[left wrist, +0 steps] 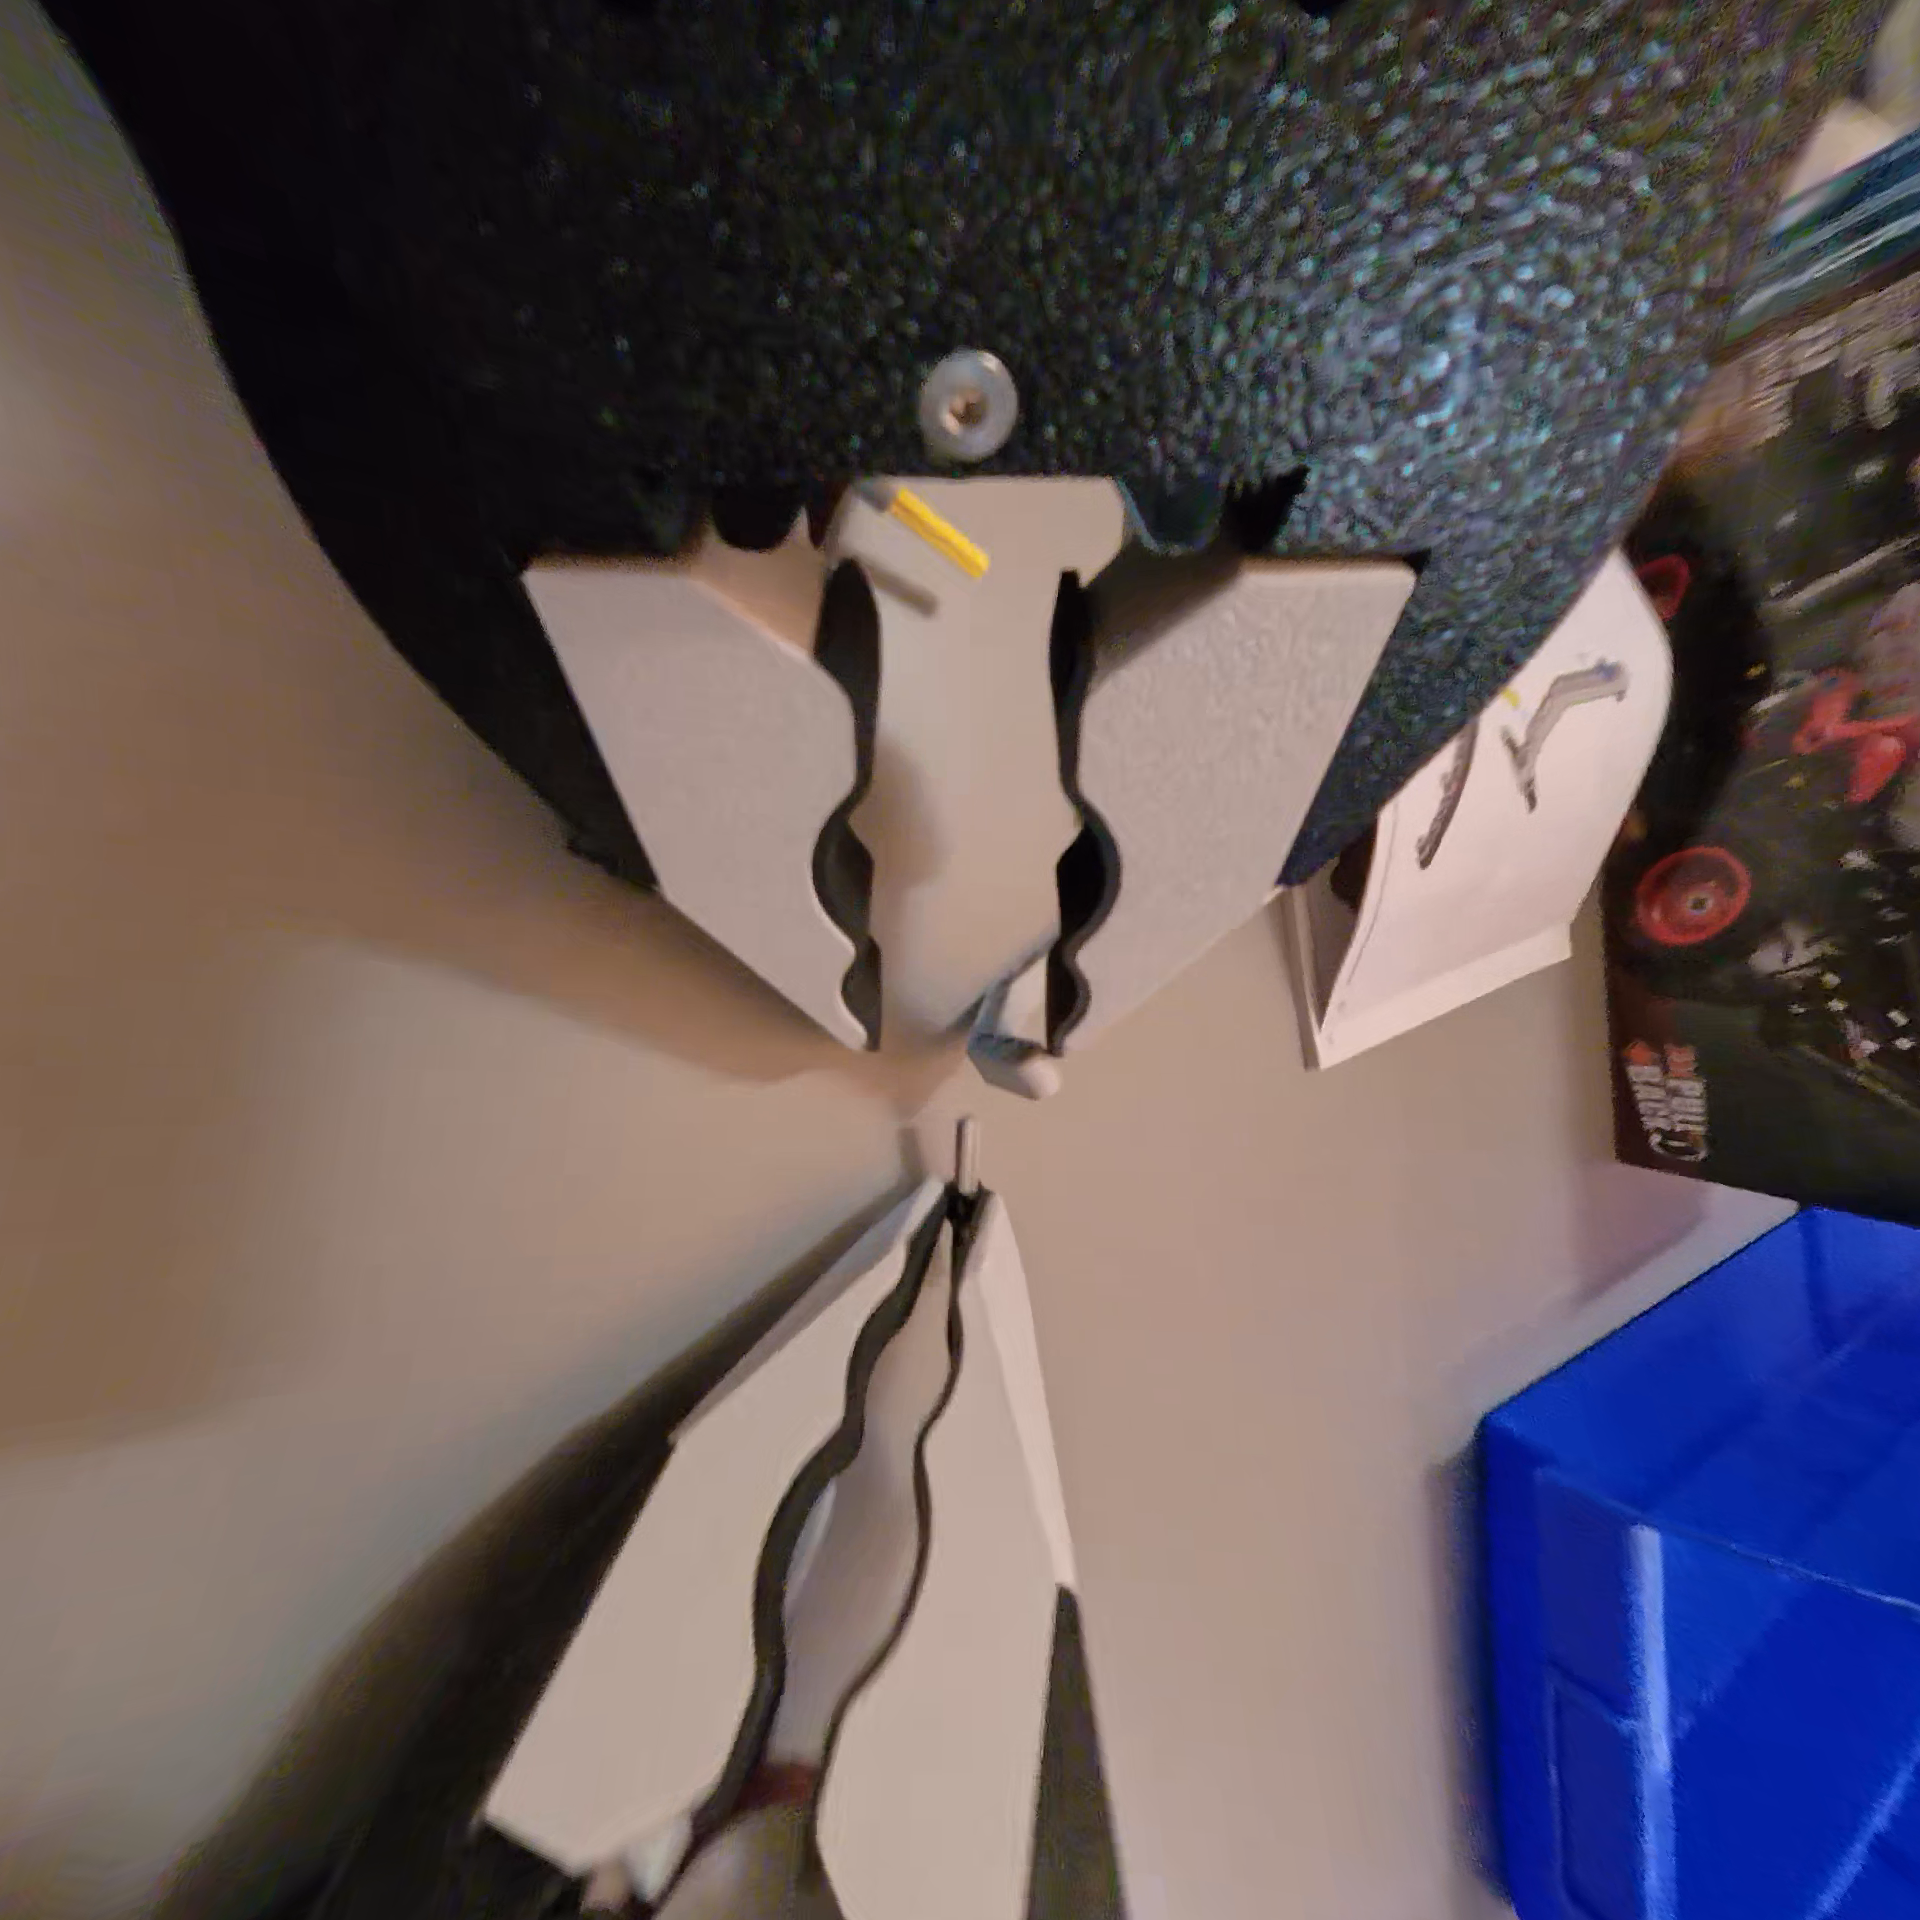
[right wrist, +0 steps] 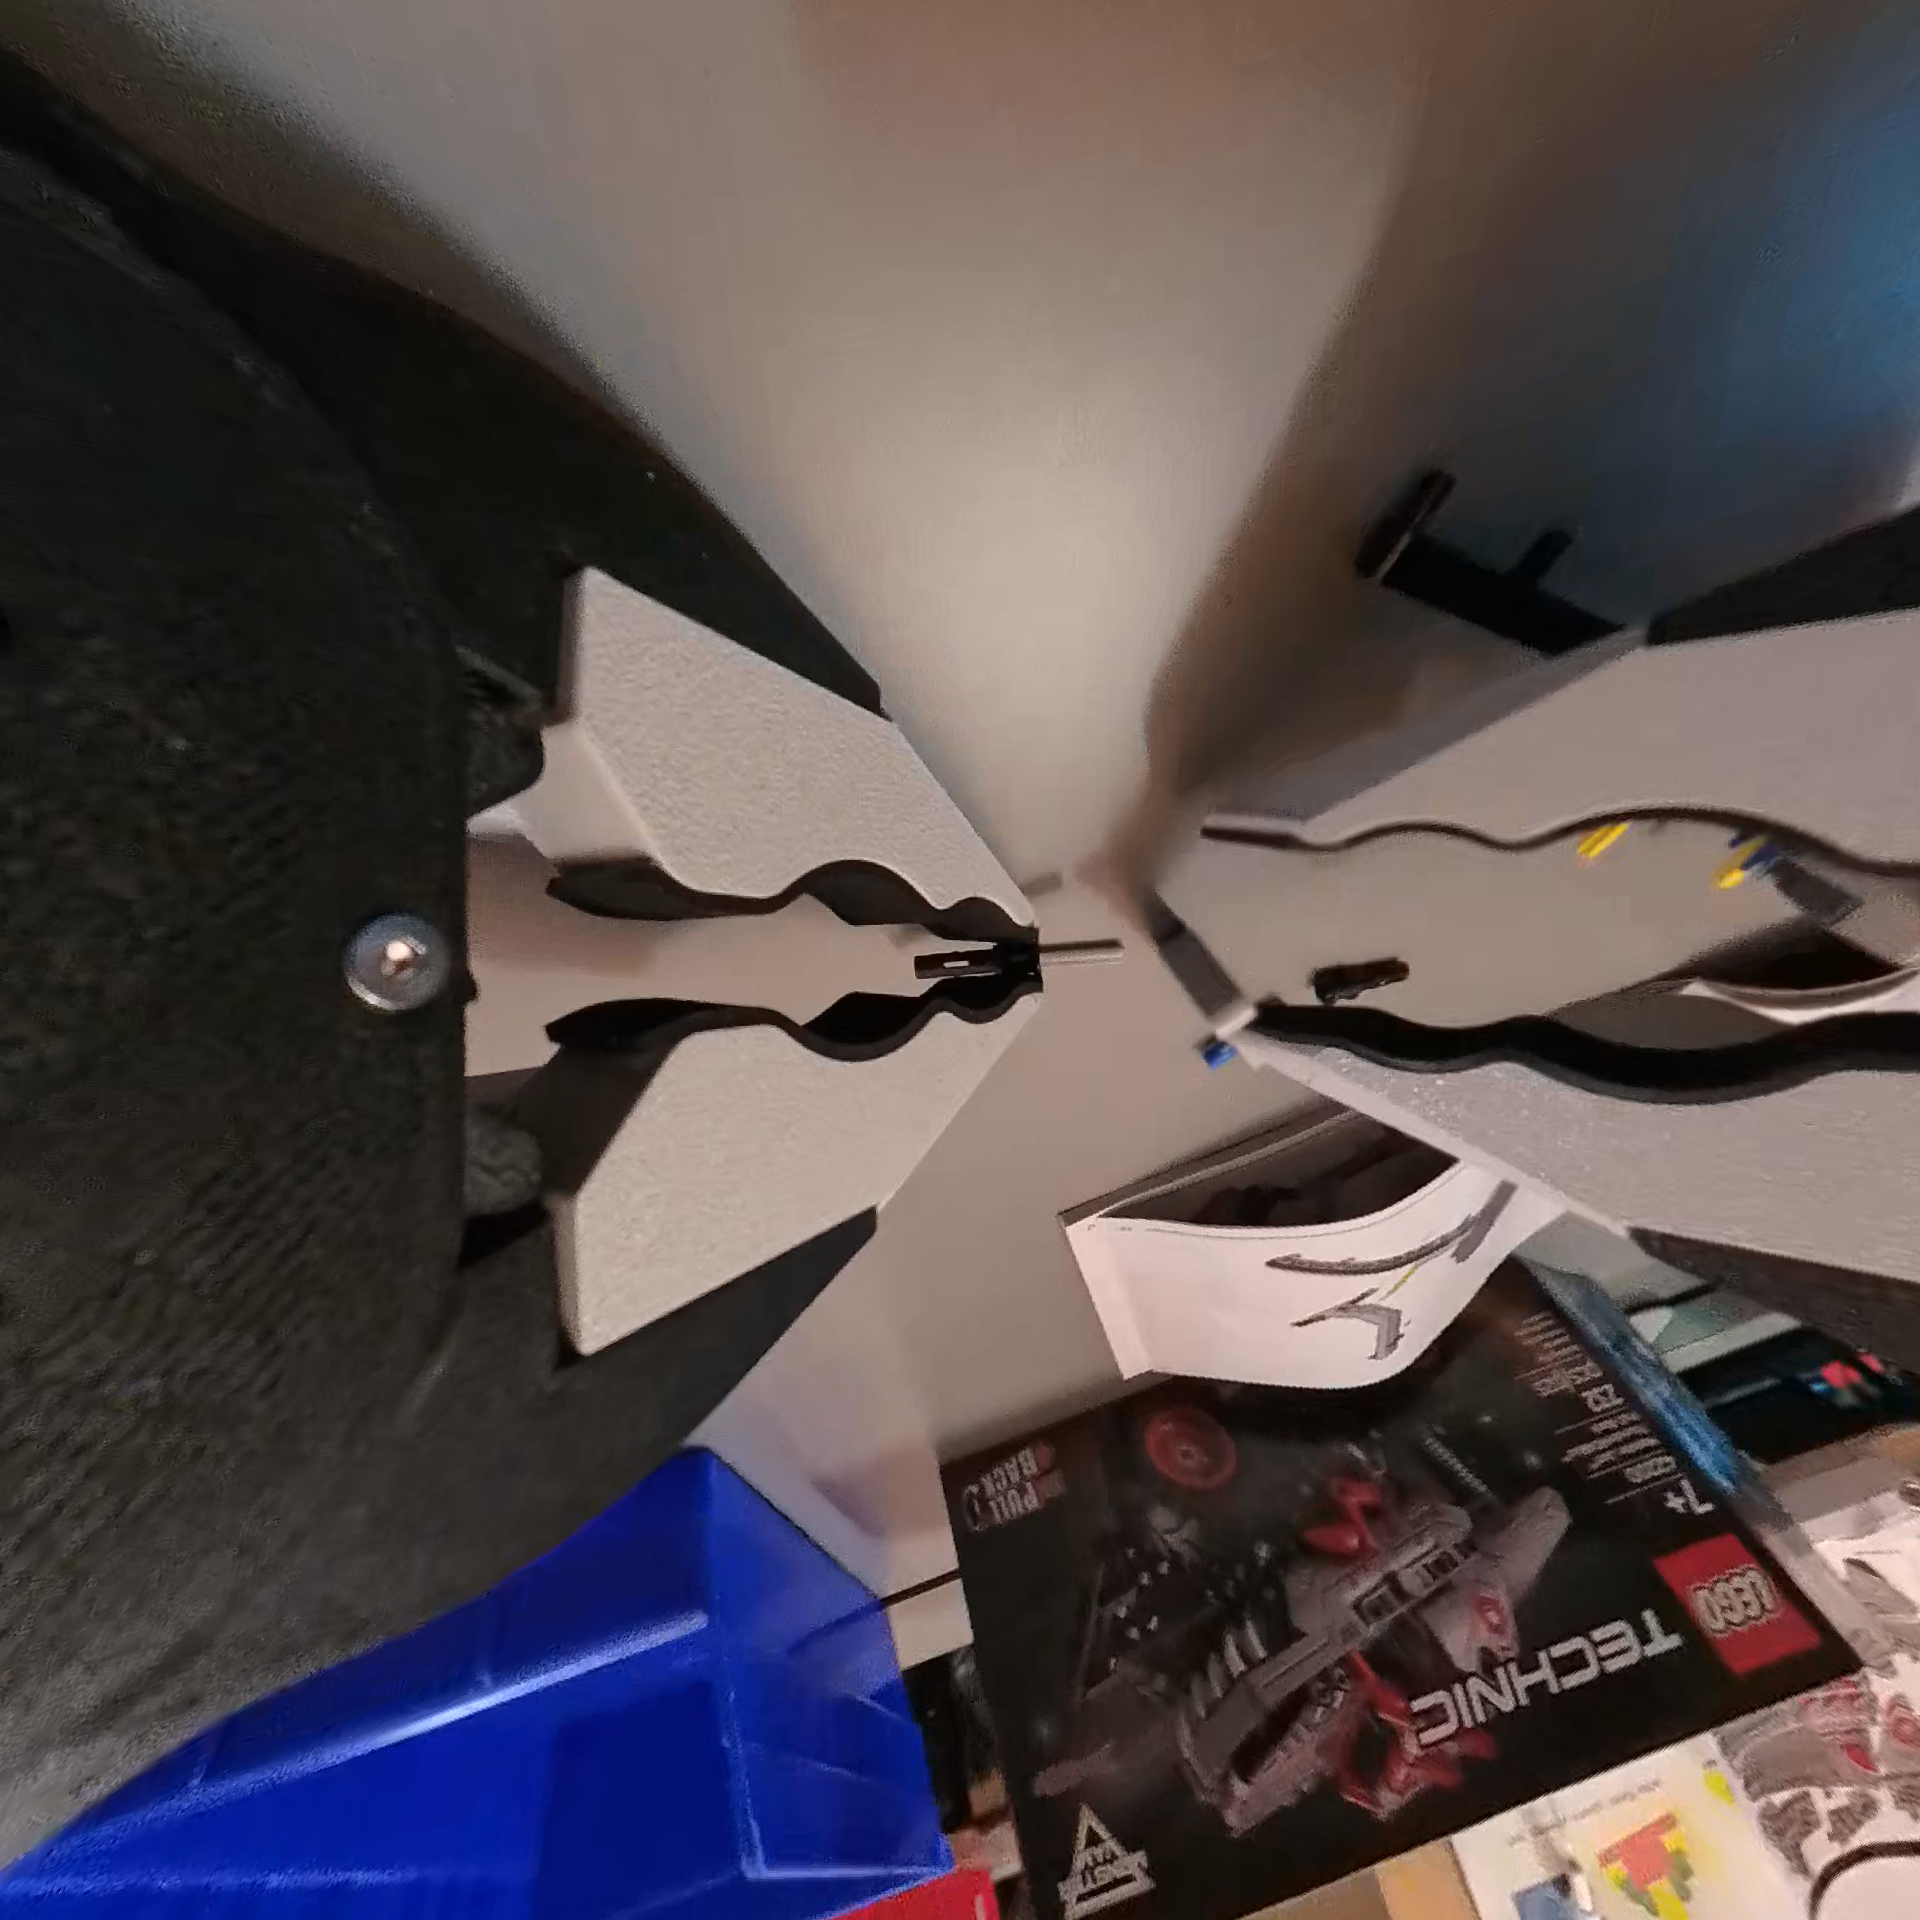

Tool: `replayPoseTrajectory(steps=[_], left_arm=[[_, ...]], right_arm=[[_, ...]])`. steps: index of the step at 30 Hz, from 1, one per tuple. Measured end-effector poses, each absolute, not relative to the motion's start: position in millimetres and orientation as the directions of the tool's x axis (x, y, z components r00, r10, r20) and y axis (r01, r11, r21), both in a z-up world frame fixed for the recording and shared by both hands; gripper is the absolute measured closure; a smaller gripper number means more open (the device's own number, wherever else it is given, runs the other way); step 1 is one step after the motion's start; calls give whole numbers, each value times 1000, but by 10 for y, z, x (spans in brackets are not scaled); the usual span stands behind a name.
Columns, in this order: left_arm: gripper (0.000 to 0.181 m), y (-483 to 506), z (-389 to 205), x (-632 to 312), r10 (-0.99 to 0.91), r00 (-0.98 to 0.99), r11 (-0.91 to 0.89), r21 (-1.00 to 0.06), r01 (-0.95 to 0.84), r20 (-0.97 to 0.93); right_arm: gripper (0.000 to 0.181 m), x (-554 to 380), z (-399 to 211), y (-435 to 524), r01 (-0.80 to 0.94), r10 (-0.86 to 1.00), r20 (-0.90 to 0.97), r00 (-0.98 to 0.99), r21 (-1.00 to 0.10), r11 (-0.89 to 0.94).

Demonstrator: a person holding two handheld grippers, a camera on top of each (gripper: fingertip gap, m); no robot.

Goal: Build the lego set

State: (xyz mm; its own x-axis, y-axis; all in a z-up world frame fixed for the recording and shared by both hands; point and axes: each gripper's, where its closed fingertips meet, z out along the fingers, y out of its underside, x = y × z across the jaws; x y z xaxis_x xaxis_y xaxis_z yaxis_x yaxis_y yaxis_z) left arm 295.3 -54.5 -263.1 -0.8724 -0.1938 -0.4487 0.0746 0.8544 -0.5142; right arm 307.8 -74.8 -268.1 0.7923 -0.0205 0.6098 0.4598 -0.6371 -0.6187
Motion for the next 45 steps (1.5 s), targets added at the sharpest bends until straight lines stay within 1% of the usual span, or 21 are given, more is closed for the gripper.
replayPoseTrajectory(steps=[3,5,6,8,10,11,12,14,15,16,17,20,22,27,29,33,36,37,38,42,45], left_arm=[[161,-691,-2493,2940,-288,-890,742,-670,26,-353],[159,-736,-2448,2952,-333,-893,698,-716,-17,-302],[157,-742,-2454,2955,-337,-893,699,-715,-23,-300],[160,-747,-2497,2941,-320,-892,728,-686,-14,-321],[163,-736,-2507,2963,-310,-870,761,-649,14,-383],[171,-744,-2493,2967,-300,-860,770,-637,37,-413],[174,-764,-2477,2959,-291,-855,772,-634,55,-428],[167,-794,-2483,2946,-287,-859,776,-629,52,-425],[167,-799,-2495,2949,-284,-859,781,-622,50,-425],[178,-805,-2495,2952,-278,-857,784,-618,59,-434],[180,-814,-2488,2946,-269,-856,784,-617,72,-441],[180,-825,-2460,2939,-266,-856,775,-627,85,-444],[180,-818,-2431,2937,-269,-858,761,-642,89,-438],[181,-826,-2336,2904,-310,-892,649,-759,54,-329],[181,-819,-2314,2895,-313,-898,630,-775,46,-308],[181,-827,-2311,2883,-301,-898,641,-765,58,-320],[181,-842,-2317,2886,-298,-895,652,-756,64,-333],[181,-843,-2324,2889,-298,-894,656,-752,62,-334],[181,-841,-2337,2890,-298,-893,664,-746,60,-336],[180,-828,-2384,2912,-294,-881,705,-707,62,-370],[177,-785,-2368,2936,-301,-876,713,-699,57,-378]], right_arm=[[177,3081,-2648,-801,482,-12,638,770,-594,-644],[177,3044,-2625,-781,497,-10,646,763,-597,-630],[178,3036,-2606,-770,506,-17,658,753,-595,-624],[177,3015,-2593,-769,527,-11,680,733,-578,-624],[177,3029,-2564,-805,551,-6,719,695,-538,-638],[177,3016,-2570,-821,557,11,722,692,-525,-644],[178,3020,-2541,-831,565,6,734,679,-518,-643],[178,2973,-2487,-822,580,11,736,677,-524,-624],[178,2959,-2452,-814,579,1,734,679,-534,-616],[178,2955,-2410,-810,584,-12,741,671,-538,-608],[178,2944,-2395,-811,585,-8,740,672,-538,-606],[178,2941,-2370,-821,586,-8,739,674,-541,-603],[178,2931,-2347,-809,583,-29,727,686,-573,-575],[177,2897,-2236,-799,561,-84,665,742,-685,-465],[177,2887,-2209,-789,558,-92,654,751,-702,-442],[171,2928,-2254,-782,562,-86,671,737,-677,-475],[174,2911,-2260,-759,560,-77,665,743,-680,-473],[172,2913,-2274,-756,561,-72,668,740,-674,-481],[175,2921,-2280,-757,567,-71,678,732,-664,-488],[177,2948,-2346,-756,569,-53,696,716,-627,-532],[177,2964,-2345,-742,548,-89,681,726,-652,-524]])
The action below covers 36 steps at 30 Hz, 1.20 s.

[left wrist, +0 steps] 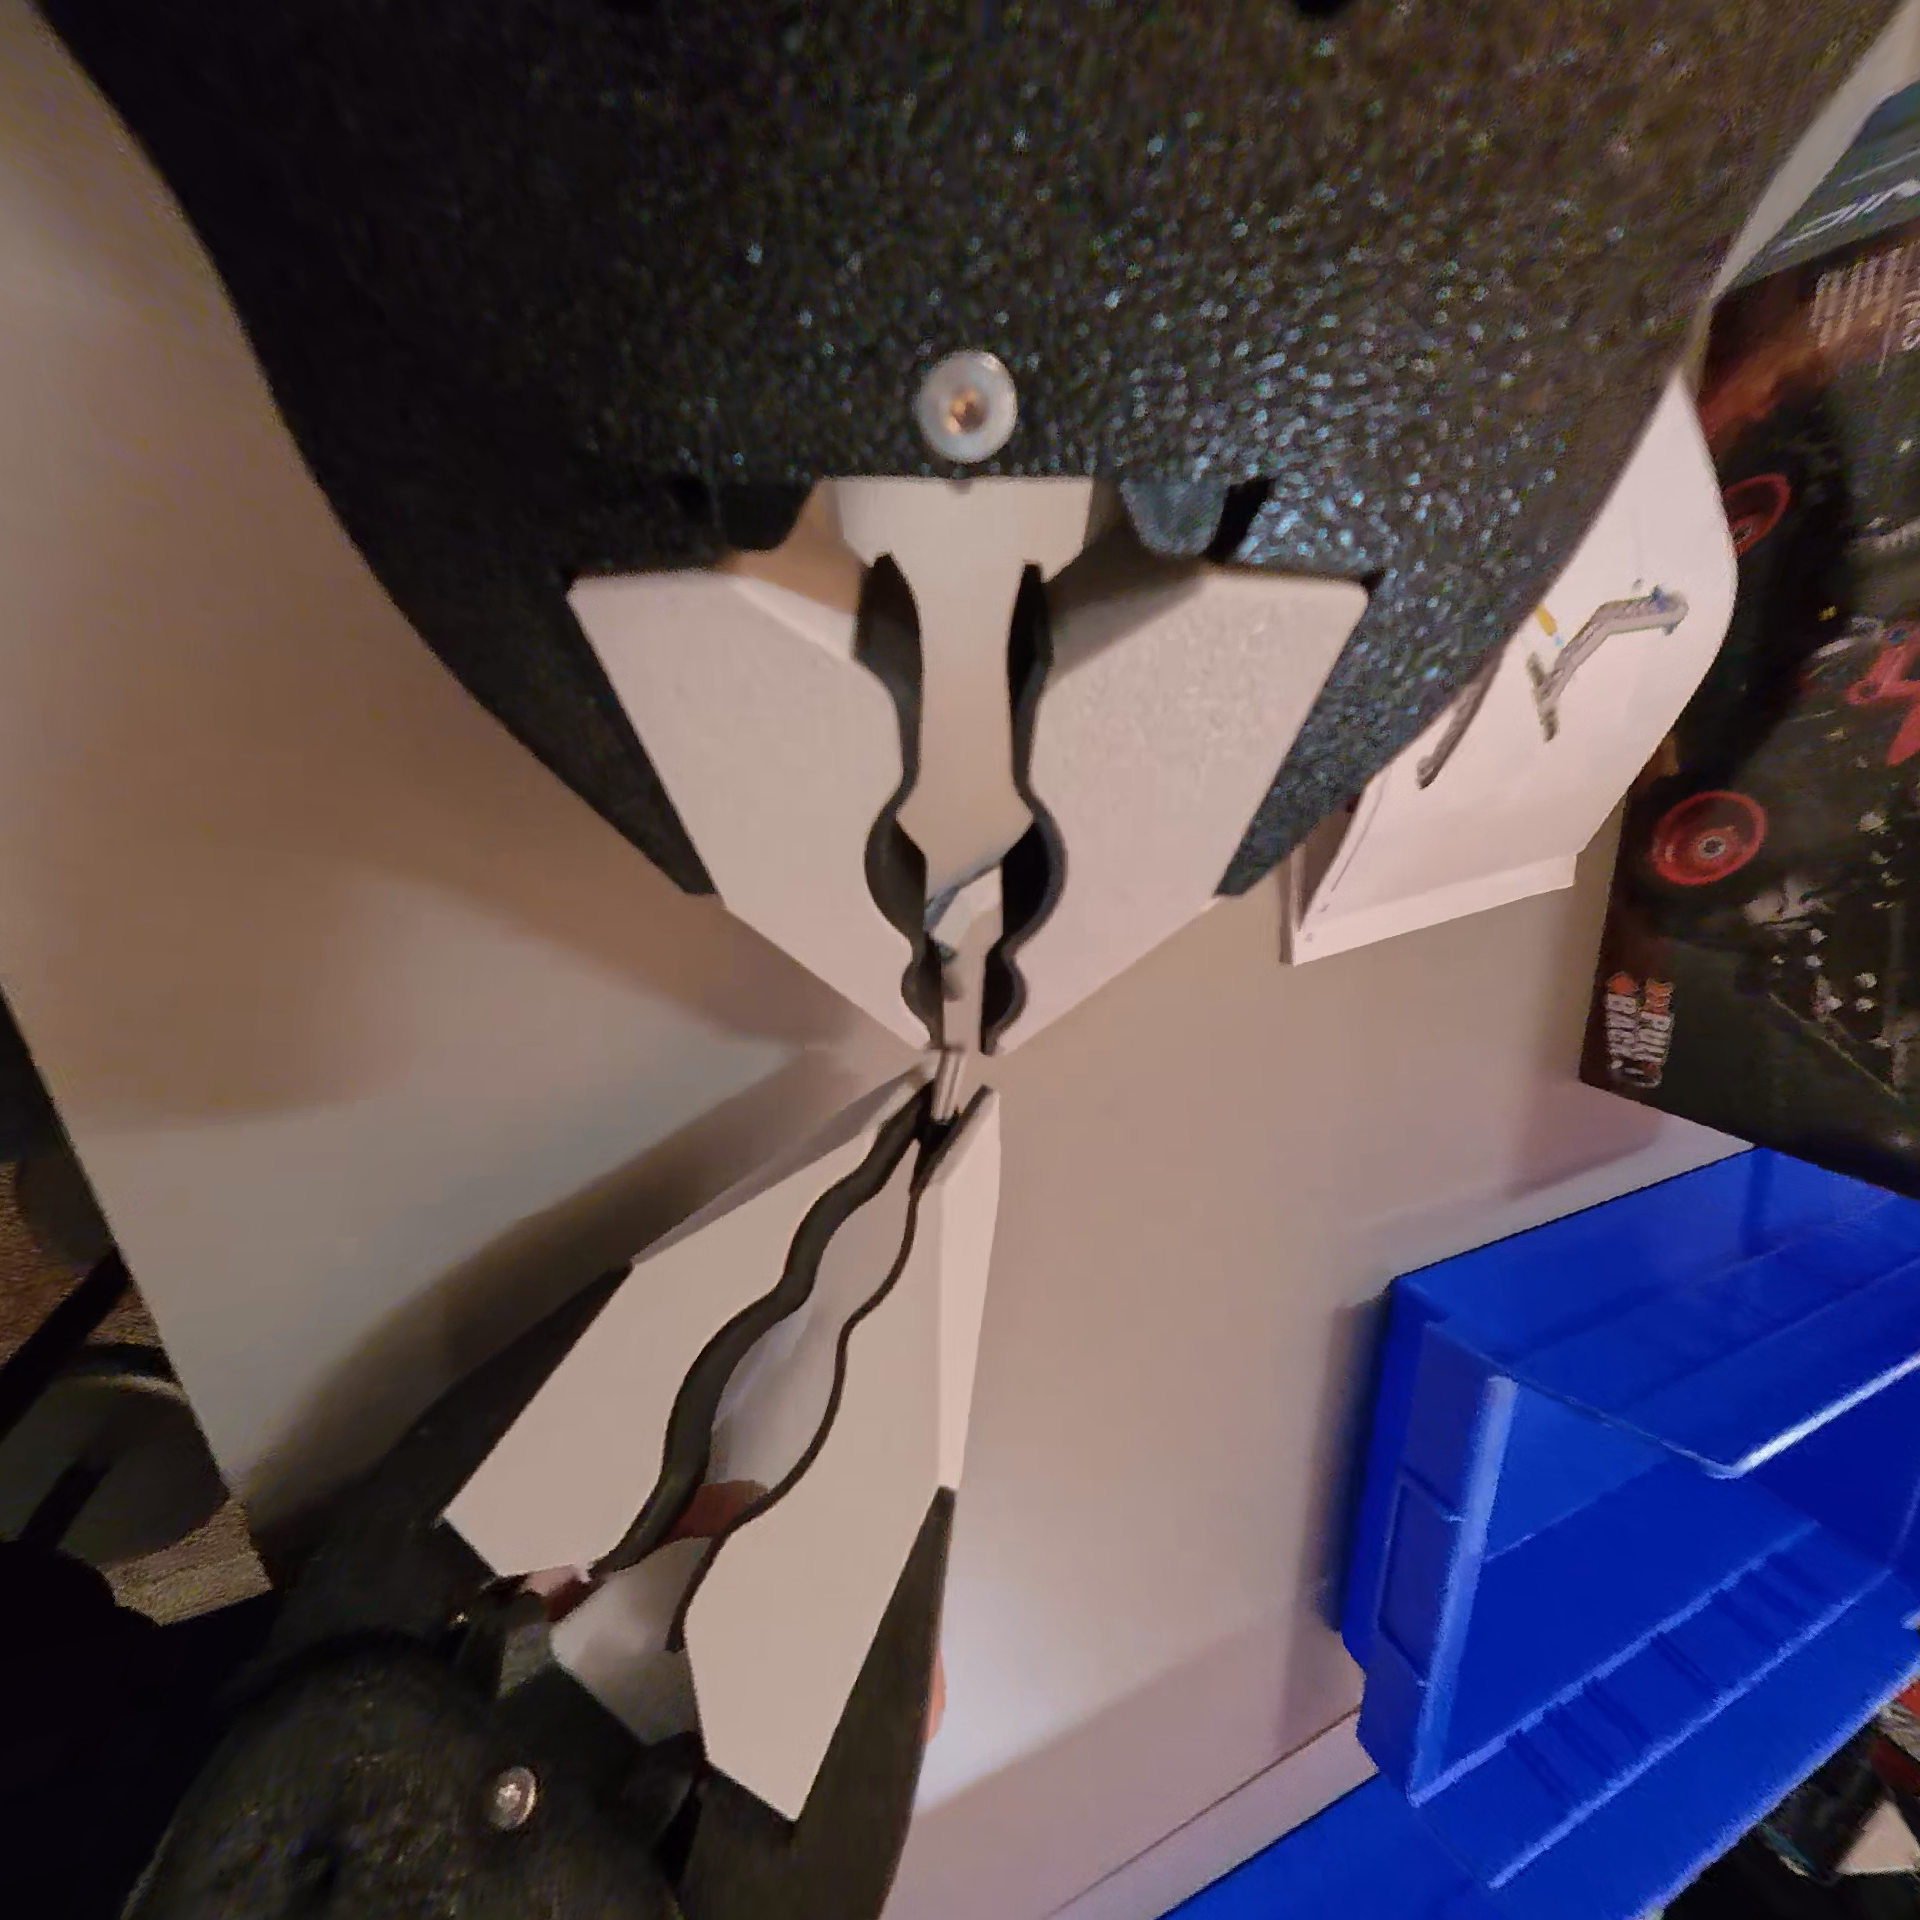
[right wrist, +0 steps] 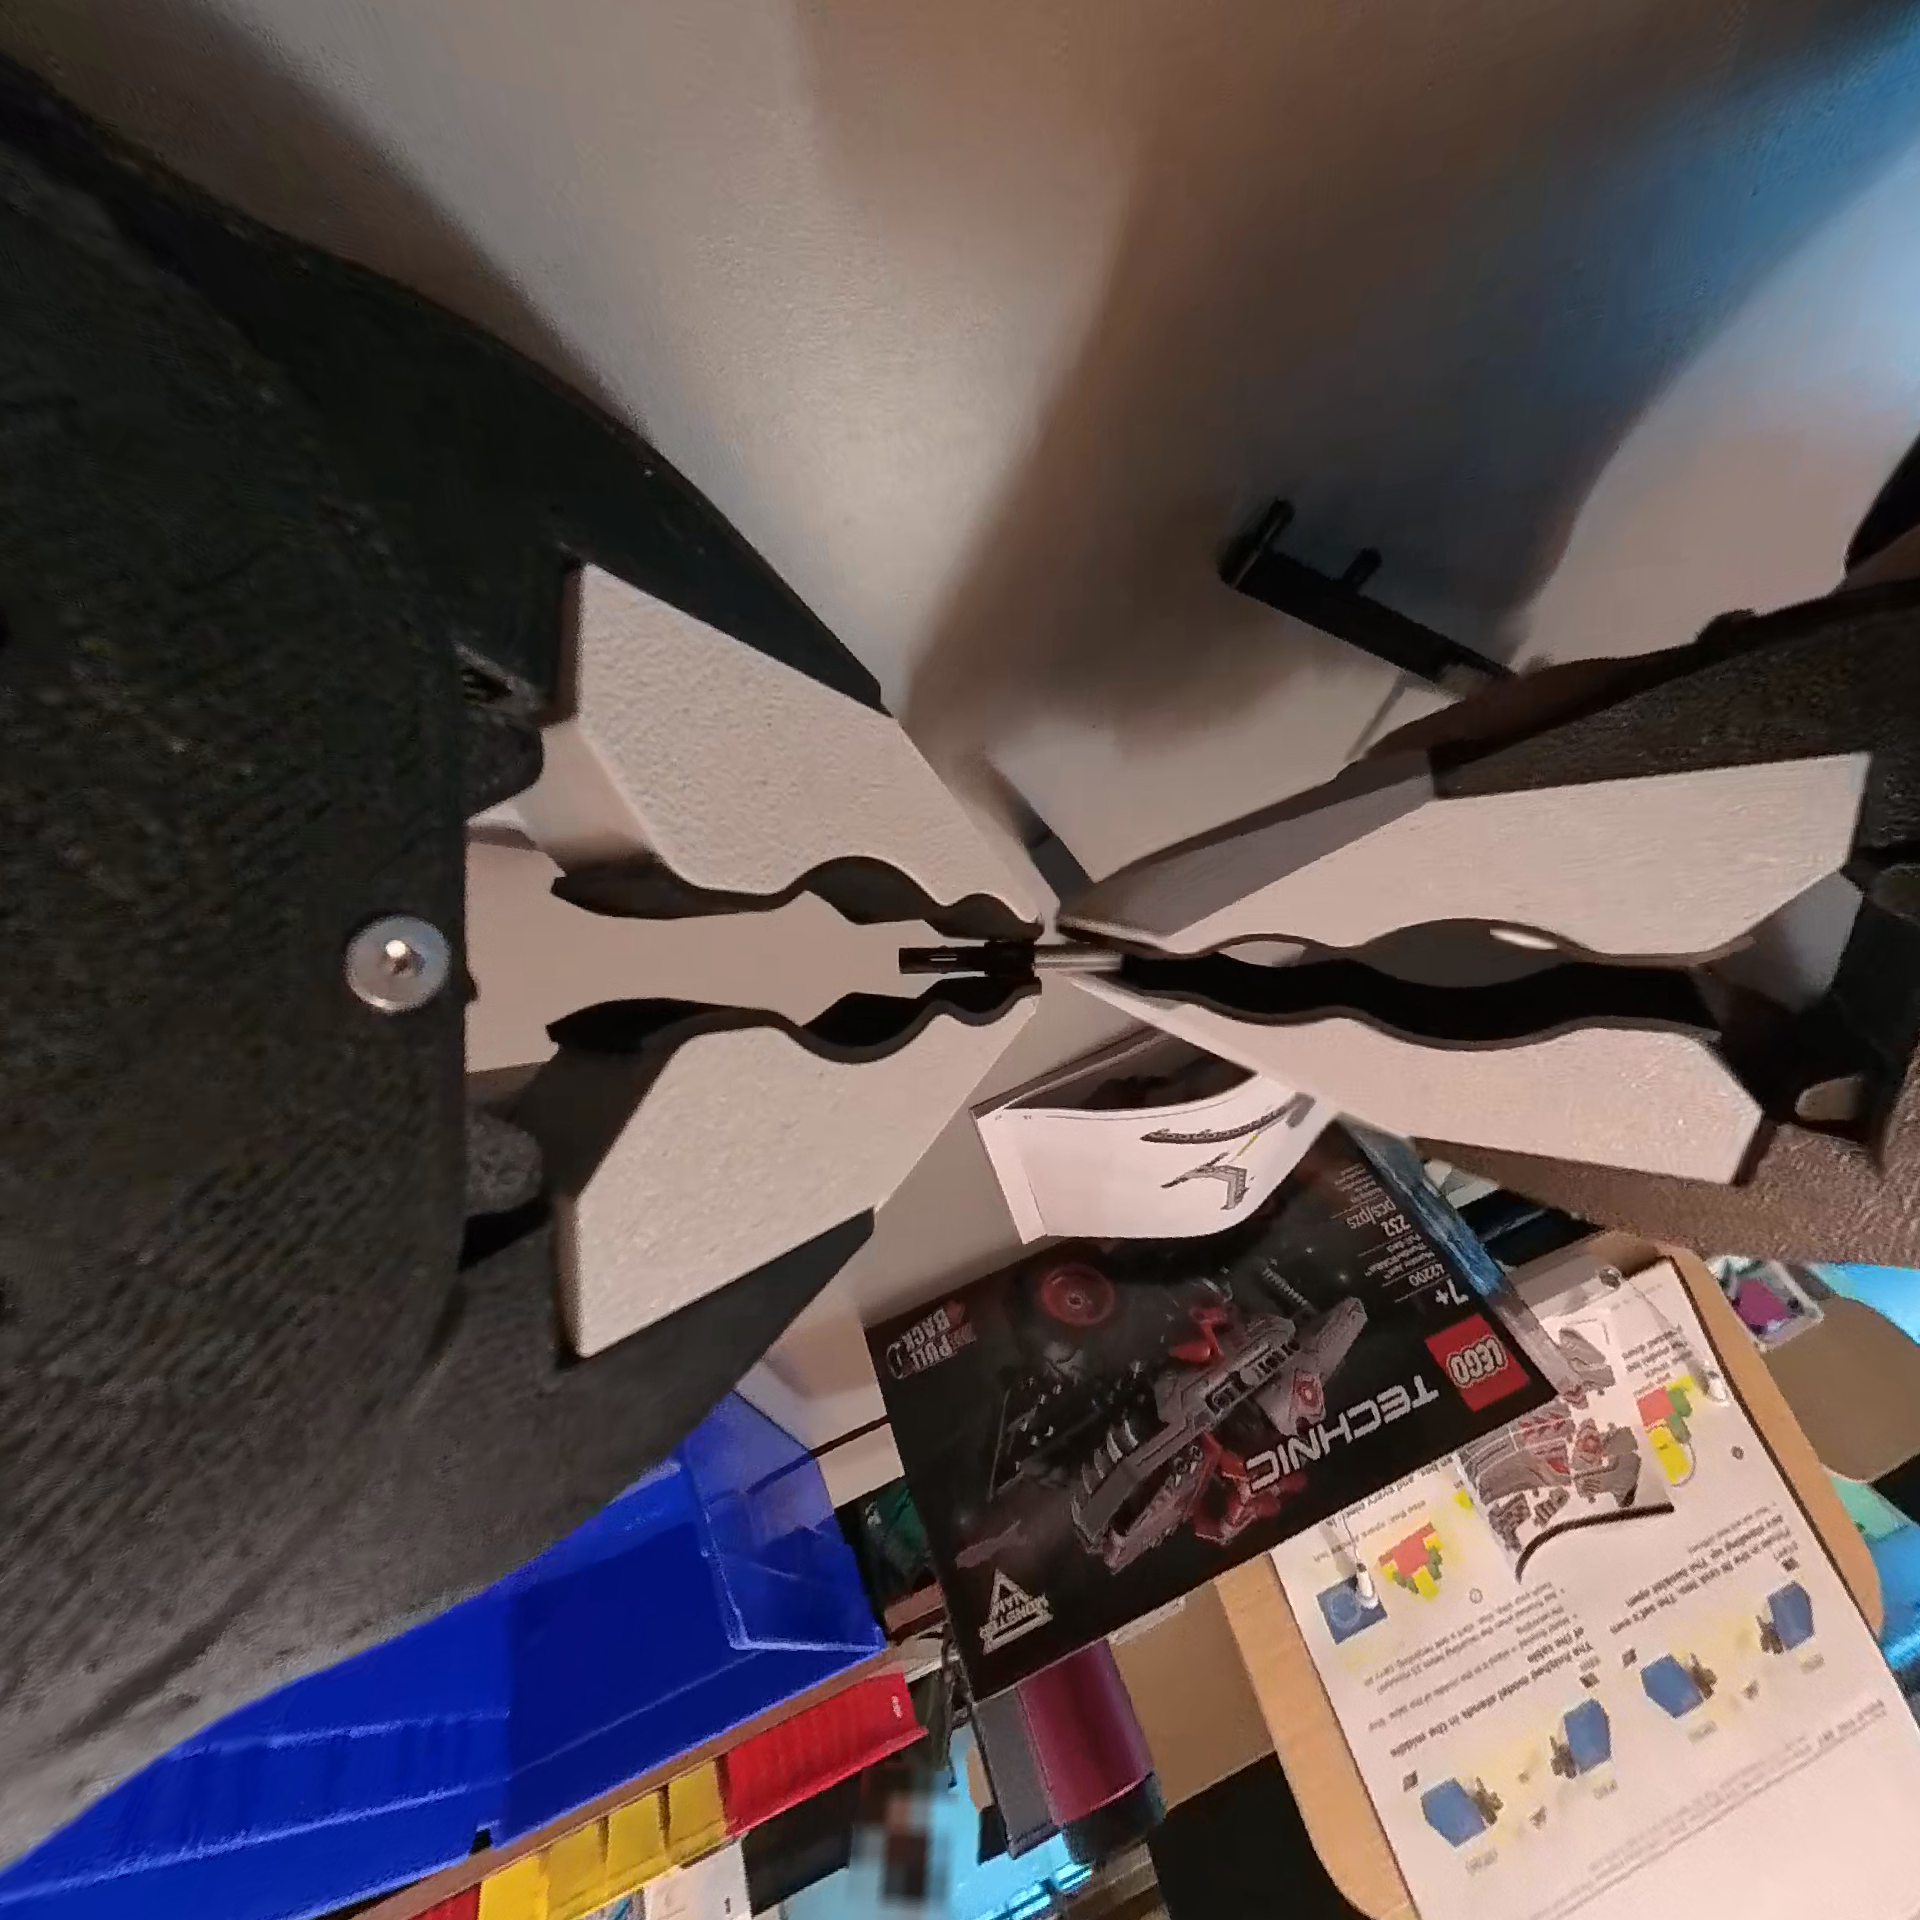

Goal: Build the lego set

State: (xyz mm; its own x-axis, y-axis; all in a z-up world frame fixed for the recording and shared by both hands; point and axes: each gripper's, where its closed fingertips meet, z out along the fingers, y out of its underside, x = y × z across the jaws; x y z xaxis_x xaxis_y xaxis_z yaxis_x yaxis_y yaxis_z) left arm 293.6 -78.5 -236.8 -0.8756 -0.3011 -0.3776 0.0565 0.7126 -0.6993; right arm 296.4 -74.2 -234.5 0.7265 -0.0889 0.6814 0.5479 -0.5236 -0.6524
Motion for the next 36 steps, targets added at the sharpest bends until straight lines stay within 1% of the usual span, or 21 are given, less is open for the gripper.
replayPoseTrajectory(steps=[1,4,7,10,12,13,15,16,18,20,23,25,26,29,31,33,36], left_arm=[[172,-744,-2348,2958,-311,-866,715,-696,58,-392],[158,-586,-2414,2955,-303,-872,755,-655,27,-385],[160,-531,-2518,2956,-308,-879,772,-636,-8,-364],[166,-622,-2530,2910,-336,-899,726,-685,-56,-283],[170,-656,-2535,2927,-396,-890,691,-712,-127,-225],[170,-625,-2562,2955,-458,-868,678,-707,-202,-191],[163,-575,-2610,2961,-582,-806,617,-702,-356,-103],[160,-603,-2604,2936,-614,-788,572,-719,-395,-56],[161,-670,-2588,2892,-644,-765,500,-753,-428,6],[165,-656,-2638,2918,-674,-738,491,-753,-439,-10],[165,-686,-2649,2966,-691,-723,467,-774,-427,-18],[169,-686,-2645,3007,-704,-710,458,-784,-419,-32],[168,-687,-2655,3024,-706,-707,463,-784,-414,-43],[155,-712,-2667,3061,-711,-701,469,-782,-411,-57],[160,-724,-2652,3082,-719,-692,468,-784,-408,-69],[171,-732,-2642,3101,-731,-678,459,-789,-408,-75],[173,-752,-2655,3109,-733,-676,461,-788,-408,-78]], right_arm=[[177,2996,-2352,-759,540,-104,679,727,-659,-524],[177,3099,-2481,-860,516,-80,679,729,-623,-587],[177,3078,-2540,-865,488,-45,629,776,-644,-589],[177,3098,-2579,-853,482,-18,621,784,-627,-611],[177,3098,-2578,-824,477,-18,615,788,-629,-615],[177,3110,-2566,-815,477,-29,622,782,-627,-616],[177,3106,-2570,-809,471,-30,621,783,-624,-623],[177,3110,-2569,-807,468,-36,622,782,-626,-624],[177,3100,-2577,-802,467,-36,617,786,-631,-619],[177,3099,-2590,-797,470,-29,616,787,-631,-617],[177,3100,-2618,-791,469,-14,609,793,-626,-623],[177,3111,-2621,-798,473,-9,615,788,-616,-630],[177,3113,-2626,-800,471,-7,611,791,-616,-631],[177,3140,-2646,-828,463,-2,607,795,-609,-644],[177,3177,-2660,-870,457,-2,610,792,-595,-661],[177,3194,-2656,-905,448,-4,604,797,-596,-666],[177,3198,-2640,-911,439,-10,593,805,-606,-663]])
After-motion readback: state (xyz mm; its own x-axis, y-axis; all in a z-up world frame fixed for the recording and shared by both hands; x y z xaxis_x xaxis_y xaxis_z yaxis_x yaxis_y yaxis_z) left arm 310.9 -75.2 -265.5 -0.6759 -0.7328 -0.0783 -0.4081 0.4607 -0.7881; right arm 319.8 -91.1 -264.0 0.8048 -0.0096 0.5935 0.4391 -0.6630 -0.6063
